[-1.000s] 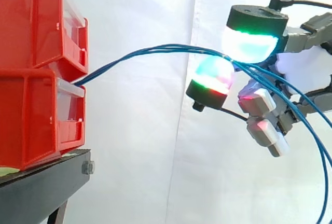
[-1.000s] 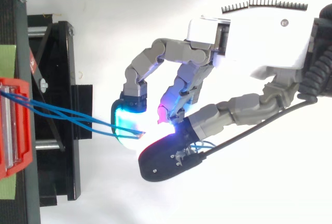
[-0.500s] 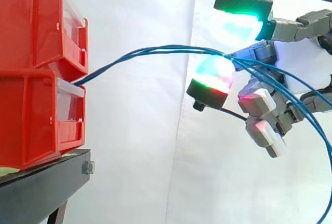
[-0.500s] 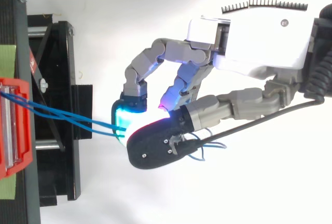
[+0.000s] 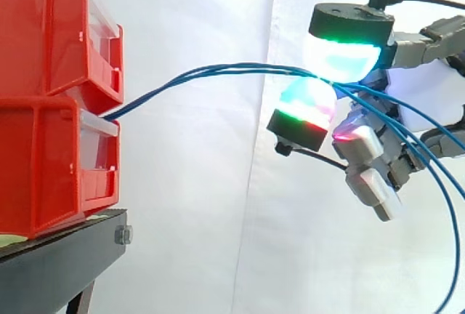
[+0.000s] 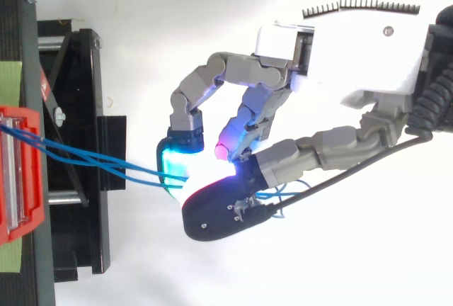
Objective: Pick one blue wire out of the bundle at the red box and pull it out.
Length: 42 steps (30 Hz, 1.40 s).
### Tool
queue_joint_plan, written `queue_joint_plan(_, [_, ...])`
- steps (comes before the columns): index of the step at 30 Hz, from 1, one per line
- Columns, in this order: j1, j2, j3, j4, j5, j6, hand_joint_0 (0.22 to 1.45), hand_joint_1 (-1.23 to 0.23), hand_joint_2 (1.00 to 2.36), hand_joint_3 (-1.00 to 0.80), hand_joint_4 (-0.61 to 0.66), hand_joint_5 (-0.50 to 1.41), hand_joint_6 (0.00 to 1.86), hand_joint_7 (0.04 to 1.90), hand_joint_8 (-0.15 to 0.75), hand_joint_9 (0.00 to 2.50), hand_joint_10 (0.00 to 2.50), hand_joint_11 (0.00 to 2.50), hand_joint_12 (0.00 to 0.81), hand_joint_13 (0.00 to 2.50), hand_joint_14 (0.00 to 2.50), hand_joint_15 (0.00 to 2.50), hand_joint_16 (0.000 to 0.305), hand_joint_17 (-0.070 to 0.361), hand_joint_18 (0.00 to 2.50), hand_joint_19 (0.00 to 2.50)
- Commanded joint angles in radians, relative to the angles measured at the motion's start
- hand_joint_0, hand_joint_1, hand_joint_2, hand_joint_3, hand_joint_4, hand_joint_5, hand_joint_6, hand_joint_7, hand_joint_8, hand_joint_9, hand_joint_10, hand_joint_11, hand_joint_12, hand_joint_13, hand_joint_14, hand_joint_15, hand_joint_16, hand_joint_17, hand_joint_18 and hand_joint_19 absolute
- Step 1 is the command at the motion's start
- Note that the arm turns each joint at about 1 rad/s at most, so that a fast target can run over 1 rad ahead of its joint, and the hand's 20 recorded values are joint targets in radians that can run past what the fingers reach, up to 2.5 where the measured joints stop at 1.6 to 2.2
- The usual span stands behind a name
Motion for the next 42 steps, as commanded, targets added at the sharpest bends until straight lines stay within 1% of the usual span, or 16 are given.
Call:
queue_joint_plan(1, [0.0, 0.0, 0.0, 0.0, 0.0, 0.0, 0.77, -0.8, 1.02, -0.29, -0.27, -0.24, 0.95, 1.14, 0.182, 0.99, 0.01, 0.54, 0.332, 1.01, 0.02, 0.55, 0.04, 0.089, 0.94, 0.57])
queue_joint_plan(3, [0.0, 0.0, 0.001, 0.0, 0.002, 0.0, 0.78, -0.8, 1.02, -0.28, -0.29, -0.24, 0.93, 1.12, 0.176, 0.98, 0.01, 0.45, 0.326, 1.0, 0.02, 0.53, 0.04, 0.089, 0.93, 0.58])
queue_joint_plan(6, [0.0, 0.002, 0.001, 0.0, 0.002, 0.0, 0.8, -0.79, 1.01, -0.37, -0.34, -0.24, 0.92, 1.17, 0.167, 0.96, 0.01, 0.37, 0.319, 0.98, 0.02, 0.51, 0.039, 0.087, 0.91, 0.59])
queue_joint_plan(10, [0.0, 0.0, 0.0, 0.0, 0.002, 0.0, 0.83, -0.77, 1.0, -0.49, -0.39, -0.24, 0.91, 1.18, 0.174, 0.95, 0.01, 0.39, 0.322, 0.97, 0.02, 0.51, 0.037, 0.083, 0.89, 0.59])
queue_joint_plan(13, [0.0, 0.0, 0.001, 0.0, 0.002, 0.0, 0.85, -0.76, 1.0, -0.5, -0.43, -0.24, 0.9, 1.16, 0.175, 0.95, 0.01, 0.41, 0.325, 0.97, 0.02, 0.51, 0.036, 0.082, 0.9, 0.58])
queue_joint_plan(17, [0.0, 0.0, 0.0, 0.0, 0.002, 0.0, 0.87, -0.75, 1.0, -0.5, -0.42, -0.24, 0.9, 1.15, 0.18, 0.97, 0.01, 0.45, 0.319, 0.98, 0.02, 0.52, 0.036, 0.081, 0.91, 0.58])
queue_joint_plan(20, [0.0, 0.0, 0.001, 0.0, 0.002, 0.0, 0.87, -0.76, 1.0, -0.5, -0.4, -0.23, 0.91, 1.08, 0.183, 0.98, 0.01, 0.46, 0.318, 0.98, 0.02, 0.52, 0.035, 0.08, 0.92, 0.58])
queue_joint_plan(21, [0.0, 0.0, 0.001, 0.0, 0.002, 0.0, 0.87, -0.76, 1.0, -0.5, -0.37, -0.24, 0.91, 1.04, 0.183, 0.97, 0.01, 0.47, 0.317, 0.98, 0.02, 0.53, 0.035, 0.079, 0.93, 0.57])
queue_joint_plan(22, [0.0, 0.0, 0.001, 0.0, 0.002, 0.0, 0.86, -0.77, 1.0, -0.5, -0.33, -0.24, 0.91, 0.97, 0.18, 0.97, 0.01, 0.48, 0.315, 0.99, 0.02, 0.54, 0.035, 0.079, 0.94, 0.54])
queue_joint_plan(25, [0.0, 0.0, 0.003, 0.0, 0.002, 0.0, 0.82, -0.8, 1.0, -0.5, -0.28, -0.24, 0.92, 0.84, 0.173, 0.94, 0.01, 0.51, 0.315, 1.0, 0.02, 0.52, 0.035, 0.079, 0.98, 0.5])
queue_joint_plan(26, [0.0, 0.0, 0.004, 0.0, 0.002, 0.0, 0.8, -0.8, 1.0, -0.5, -0.27, -0.24, 0.92, 0.84, 0.175, 0.94, 0.01, 0.51, 0.316, 1.0, 0.02, 0.52, 0.035, 0.079, 0.98, 0.49])
queue_joint_plan(28, [0.0, 0.0, 0.004, 0.0, 0.002, 0.0, 0.74, -0.84, 1.0, -0.5, -0.26, -0.25, 0.92, 0.83, 0.173, 0.93, 0.01, 0.53, 0.315, 1.0, 0.02, 0.53, 0.035, 0.079, 0.98, 0.48])
queue_joint_plan(34, [0.0, 0.0, 0.004, 0.0, 0.002, 0.0, 0.65, -0.91, 1.0, -0.5, -0.22, -0.26, 0.92, 0.8, 0.168, 0.91, 0.01, 0.56, 0.318, 0.98, 0.02, 0.54, 0.035, 0.079, 0.95, 0.5])
queue_joint_plan(38, [0.0, 0.0, 0.004, 0.0, 0.002, 0.0, 0.6, -0.91, 1.0, -0.5, -0.22, -0.26, 0.92, 0.79, 0.172, 0.91, 0.01, 0.57, 0.317, 0.98, 0.02, 0.54, 0.035, 0.079, 0.95, 0.51])
queue_joint_plan(42, [0.0, 0.0, 0.004, 0.0, 0.002, 0.0, 0.56, -0.89, 1.0, -0.5, -0.18, -0.26, 0.92, 0.78, 0.191, 0.92, 0.01, 0.59, 0.326, 0.98, 0.02, 0.55, 0.036, 0.081, 0.94, 0.52])
